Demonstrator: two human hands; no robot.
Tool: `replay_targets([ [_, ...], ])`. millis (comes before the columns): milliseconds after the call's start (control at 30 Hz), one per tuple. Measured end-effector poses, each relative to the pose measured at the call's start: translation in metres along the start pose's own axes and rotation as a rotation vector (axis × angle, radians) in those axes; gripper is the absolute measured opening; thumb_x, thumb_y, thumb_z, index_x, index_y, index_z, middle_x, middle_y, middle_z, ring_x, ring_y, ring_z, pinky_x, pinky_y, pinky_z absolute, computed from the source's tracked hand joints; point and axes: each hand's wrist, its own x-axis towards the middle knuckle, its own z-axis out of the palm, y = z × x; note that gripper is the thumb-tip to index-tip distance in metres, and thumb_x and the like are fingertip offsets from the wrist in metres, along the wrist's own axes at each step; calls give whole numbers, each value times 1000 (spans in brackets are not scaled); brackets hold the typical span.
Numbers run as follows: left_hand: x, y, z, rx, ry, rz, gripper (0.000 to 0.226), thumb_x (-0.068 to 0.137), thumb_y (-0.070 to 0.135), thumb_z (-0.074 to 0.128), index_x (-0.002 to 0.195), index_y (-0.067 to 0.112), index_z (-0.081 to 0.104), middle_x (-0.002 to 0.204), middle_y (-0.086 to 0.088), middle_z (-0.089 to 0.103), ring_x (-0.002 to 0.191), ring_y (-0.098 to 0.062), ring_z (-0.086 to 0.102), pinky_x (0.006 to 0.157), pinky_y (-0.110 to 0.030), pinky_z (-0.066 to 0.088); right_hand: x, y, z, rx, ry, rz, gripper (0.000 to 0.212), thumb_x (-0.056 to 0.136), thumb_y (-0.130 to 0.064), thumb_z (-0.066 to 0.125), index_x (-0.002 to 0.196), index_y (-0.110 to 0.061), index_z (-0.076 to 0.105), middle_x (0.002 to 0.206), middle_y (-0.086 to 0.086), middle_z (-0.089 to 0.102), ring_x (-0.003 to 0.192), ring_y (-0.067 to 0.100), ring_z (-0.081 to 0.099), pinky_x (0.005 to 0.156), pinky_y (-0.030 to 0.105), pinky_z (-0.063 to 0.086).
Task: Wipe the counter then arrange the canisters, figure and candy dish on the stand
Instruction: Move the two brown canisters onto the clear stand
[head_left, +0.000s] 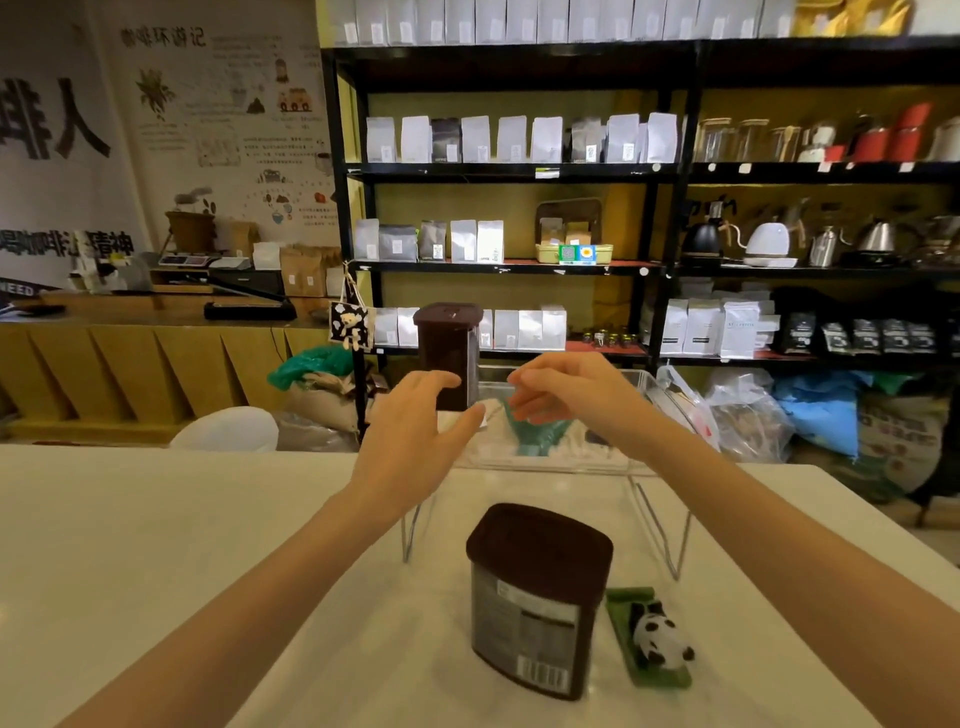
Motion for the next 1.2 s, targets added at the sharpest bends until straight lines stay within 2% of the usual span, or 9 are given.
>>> replay_targets([
  [167,-63,19,-2,-205,-110,-46,52,81,39,61,128,20,48,124,3,57,107,-7,49,87,-23,42,-49,-1,-8,-171,-137,45,16,91,-19,52,89,-13,67,80,5,70,74,18,69,73,29,57],
  [367,-114,24,31,-380,-192,-377,112,59,50,77,146,23,11,154,0,21,139,-17,26,114,-39,31,-89,24,2,-380,-78,119,29,93,-31,45,101,-12,64,102,10,67,98,23,62,90,39,52],
  [467,-133,25,50,-447,-234,-393,122,48,58,79,145,30,11,151,-1,26,138,-21,31,113,-42,35,-95,35,13,-246,-84,280,35,94,-35,41,105,-11,64,106,12,66,99,25,61,96,40,49],
  [633,-144,33,64,-491,-175,-395,107,67,35,77,146,16,8,150,-6,23,139,-21,24,115,-42,30,-95,44,28,46,0,489,27,93,-29,45,103,-9,61,86,7,62,85,21,60,79,30,52],
  [767,-138,37,68,-497,-158,-404,111,66,33,78,146,12,4,152,-8,19,141,-23,21,117,-43,26,-96,42,25,42,32,494,19,91,-24,49,78,-14,58,76,5,62,73,18,62,73,33,55],
  [900,-132,36,65,-465,-119,-410,110,61,32,82,146,13,14,147,-5,33,135,-20,31,114,-40,32,-100,37,21,21,8,486,18,91,-21,50,85,-8,60,74,6,63,67,17,62,66,32,55],
  [967,-129,36,58,-466,-113,-385,102,58,32,84,141,17,28,137,1,46,125,-16,43,107,-35,41,-103,33,19,31,16,479,17,90,-21,51,86,-8,61,75,7,64,68,18,64,64,32,56],
  [1100,-117,45,28,-496,-133,-307,70,60,27,83,123,25,51,101,13,60,92,-4,55,72,-10,44,-107,16,8,66,53,458,19,88,-24,55,89,-8,65,75,10,70,68,21,68,64,34,59],
  [1200,-105,48,5,-541,-142,-243,52,59,28,82,106,33,59,89,18,66,86,3,60,59,-8,47,-106,-7,-3,21,56,395,24,87,-28,56,91,-7,65,75,10,72,67,21,70,66,33,60],
])
